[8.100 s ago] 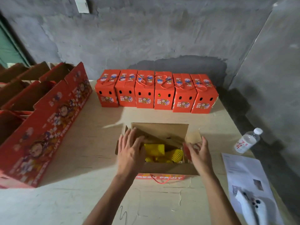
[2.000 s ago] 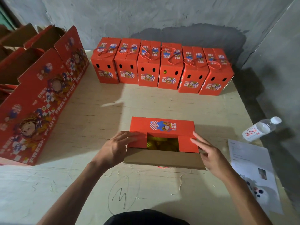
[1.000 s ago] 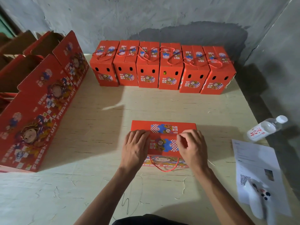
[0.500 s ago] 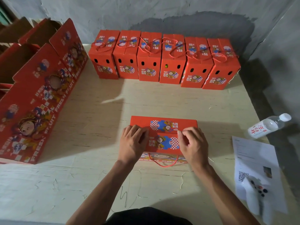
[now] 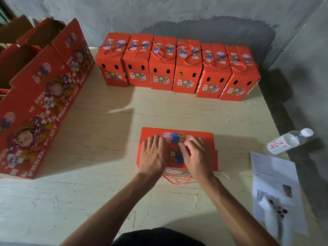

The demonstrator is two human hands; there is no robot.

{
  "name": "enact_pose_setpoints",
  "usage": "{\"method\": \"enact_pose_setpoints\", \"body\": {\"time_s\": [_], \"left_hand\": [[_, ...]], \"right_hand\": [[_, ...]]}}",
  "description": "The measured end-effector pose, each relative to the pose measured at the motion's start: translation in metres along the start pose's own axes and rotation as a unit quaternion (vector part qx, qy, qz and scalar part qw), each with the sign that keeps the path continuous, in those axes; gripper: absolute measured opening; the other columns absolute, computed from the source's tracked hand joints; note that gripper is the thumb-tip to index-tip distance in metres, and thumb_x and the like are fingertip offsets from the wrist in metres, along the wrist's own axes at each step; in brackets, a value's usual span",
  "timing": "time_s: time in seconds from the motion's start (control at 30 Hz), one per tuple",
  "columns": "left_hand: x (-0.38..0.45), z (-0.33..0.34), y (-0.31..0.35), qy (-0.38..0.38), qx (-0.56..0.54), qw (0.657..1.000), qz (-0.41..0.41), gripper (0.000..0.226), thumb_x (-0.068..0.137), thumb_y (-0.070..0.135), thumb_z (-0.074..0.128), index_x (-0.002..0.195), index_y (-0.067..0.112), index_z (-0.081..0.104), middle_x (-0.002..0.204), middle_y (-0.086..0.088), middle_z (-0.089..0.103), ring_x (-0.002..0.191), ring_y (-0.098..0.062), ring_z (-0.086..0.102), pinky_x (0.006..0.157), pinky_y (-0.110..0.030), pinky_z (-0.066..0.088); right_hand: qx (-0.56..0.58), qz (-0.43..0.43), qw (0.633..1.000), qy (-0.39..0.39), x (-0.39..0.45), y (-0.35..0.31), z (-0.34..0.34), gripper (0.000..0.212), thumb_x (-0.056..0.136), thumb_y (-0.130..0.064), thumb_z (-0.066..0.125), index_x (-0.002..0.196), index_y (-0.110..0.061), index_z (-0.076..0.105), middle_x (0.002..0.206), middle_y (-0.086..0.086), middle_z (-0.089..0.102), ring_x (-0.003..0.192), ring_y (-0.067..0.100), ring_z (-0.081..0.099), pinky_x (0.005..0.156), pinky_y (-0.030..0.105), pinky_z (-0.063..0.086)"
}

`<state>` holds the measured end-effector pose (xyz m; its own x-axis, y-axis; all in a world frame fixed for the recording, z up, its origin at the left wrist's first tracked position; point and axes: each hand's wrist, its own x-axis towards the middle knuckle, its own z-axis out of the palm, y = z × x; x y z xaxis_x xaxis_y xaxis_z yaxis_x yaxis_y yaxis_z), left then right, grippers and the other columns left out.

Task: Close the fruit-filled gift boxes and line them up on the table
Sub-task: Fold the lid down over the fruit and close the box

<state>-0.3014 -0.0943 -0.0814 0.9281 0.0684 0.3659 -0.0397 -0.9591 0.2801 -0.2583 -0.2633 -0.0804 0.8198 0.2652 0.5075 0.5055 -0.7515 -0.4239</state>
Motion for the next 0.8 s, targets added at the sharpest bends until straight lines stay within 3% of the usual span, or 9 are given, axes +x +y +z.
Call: {"method": "enact_pose_setpoints", "body": {"time_s": [0.13, 0.27, 0.37, 0.43, 0.53, 0.6, 0.7, 0.73, 0.8], "left_hand": [[0.003, -0.007, 0.009, 0.007, -0.009, 1.0, -0.028, 0.023, 0.102, 0.033, 0.057, 0.088, 0.015, 0.055, 0.089, -0.006, 0.055, 0.079, -0.03, 0.046, 0.072, -0.043, 0.039], [0.004, -0.01, 0.008, 0.001, -0.016, 0.999, -0.046, 0.02, 0.104, 0.03, 0.056, 0.095, 0.014, 0.062, 0.094, -0.006, 0.059, 0.081, -0.031, 0.05, 0.074, -0.044, 0.041], [0.004, -0.011, 0.009, -0.014, -0.037, 0.999, -0.032, 0.025, 0.107, 0.031, 0.05, 0.119, 0.017, 0.066, 0.124, -0.005, 0.062, 0.11, -0.032, 0.057, 0.098, -0.045, 0.043], [0.006, -0.014, 0.008, -0.043, -0.05, 0.997, -0.05, 0.037, 0.107, 0.041, 0.046, 0.136, 0.022, 0.06, 0.146, -0.004, 0.054, 0.137, -0.029, 0.046, 0.118, -0.047, 0.029], [0.002, -0.02, -0.012, -0.078, -0.066, 0.981, -0.163, 0.063, 0.097, 0.072, 0.044, 0.146, 0.032, 0.048, 0.159, 0.0, 0.037, 0.151, -0.026, 0.027, 0.124, -0.049, 0.019], [-0.007, -0.021, -0.027, -0.077, -0.176, 0.95, -0.245, 0.077, 0.089, 0.077, 0.052, 0.151, 0.033, 0.039, 0.16, -0.004, 0.036, 0.148, -0.026, 0.031, 0.121, -0.05, 0.028], [-0.013, -0.021, -0.027, -0.065, -0.414, 0.833, -0.361, 0.098, 0.081, 0.07, 0.071, 0.156, 0.023, 0.03, 0.146, -0.004, 0.056, 0.128, -0.018, 0.059, 0.106, -0.049, 0.051], [-0.013, -0.022, -0.024, -0.06, -0.458, 0.802, -0.379, 0.098, 0.078, 0.067, 0.074, 0.154, 0.019, 0.034, 0.139, -0.003, 0.063, 0.121, -0.017, 0.065, 0.101, -0.05, 0.055], [-0.009, -0.024, -0.026, -0.055, -0.499, 0.78, -0.374, 0.074, 0.08, 0.059, 0.075, 0.139, 0.018, 0.055, 0.121, -0.003, 0.073, 0.108, -0.02, 0.072, 0.094, -0.052, 0.058]], "right_hand": [[0.002, -0.002, 1.0, 0.002, 0.0, -0.004, 0.008, 0.028, 0.104, -0.027, 0.059, 0.082, -0.011, 0.067, 0.086, 0.0, 0.062, 0.079, 0.025, 0.053, 0.073, 0.043, 0.048], [0.004, -0.009, 1.0, -0.008, 0.003, -0.003, 0.007, 0.029, 0.105, -0.029, 0.058, 0.086, -0.011, 0.068, 0.089, 0.0, 0.062, 0.082, 0.024, 0.054, 0.073, 0.043, 0.048], [-0.018, -0.009, 1.0, -0.017, 0.003, -0.005, 0.006, 0.028, 0.105, -0.032, 0.058, 0.094, -0.012, 0.074, 0.102, 0.0, 0.066, 0.089, 0.025, 0.058, 0.077, 0.044, 0.049], [-0.038, -0.004, 0.999, -0.019, 0.0, -0.002, 0.0, 0.027, 0.104, -0.034, 0.06, 0.104, -0.014, 0.077, 0.118, 0.001, 0.069, 0.097, 0.027, 0.061, 0.085, 0.045, 0.05], [-0.079, 0.045, 0.996, -0.009, -0.007, 0.01, -0.013, 0.033, 0.101, -0.041, 0.063, 0.115, -0.016, 0.077, 0.134, 0.006, 0.066, 0.113, 0.033, 0.062, 0.1, 0.047, 0.047], [-0.084, 0.121, 0.989, 0.0, -0.013, 0.017, -0.022, 0.051, 0.096, -0.051, 0.065, 0.127, -0.011, 0.069, 0.144, 0.013, 0.059, 0.129, 0.035, 0.054, 0.11, 0.049, 0.04], [0.037, 0.293, 0.955, -0.019, -0.024, 0.02, -0.029, 0.084, 0.09, -0.062, 0.067, 0.149, -0.007, 0.046, 0.151, 0.017, 0.049, 0.141, 0.034, 0.045, 0.116, 0.049, 0.037], [0.099, 0.353, 0.93, -0.03, -0.027, 0.02, -0.03, 0.09, 0.088, -0.067, 0.067, 0.153, -0.012, 0.039, 0.149, 0.014, 0.052, 0.137, 0.03, 0.05, 0.113, 0.048, 0.043], [0.197, 0.42, 0.885, -0.035, -0.03, 0.017, -0.032, 0.084, 0.084, -0.072, 0.067, 0.148, -0.022, 0.044, 0.131, 0.002, 0.067, 0.116, 0.02, 0.067, 0.096, 0.042, 0.057]]}}
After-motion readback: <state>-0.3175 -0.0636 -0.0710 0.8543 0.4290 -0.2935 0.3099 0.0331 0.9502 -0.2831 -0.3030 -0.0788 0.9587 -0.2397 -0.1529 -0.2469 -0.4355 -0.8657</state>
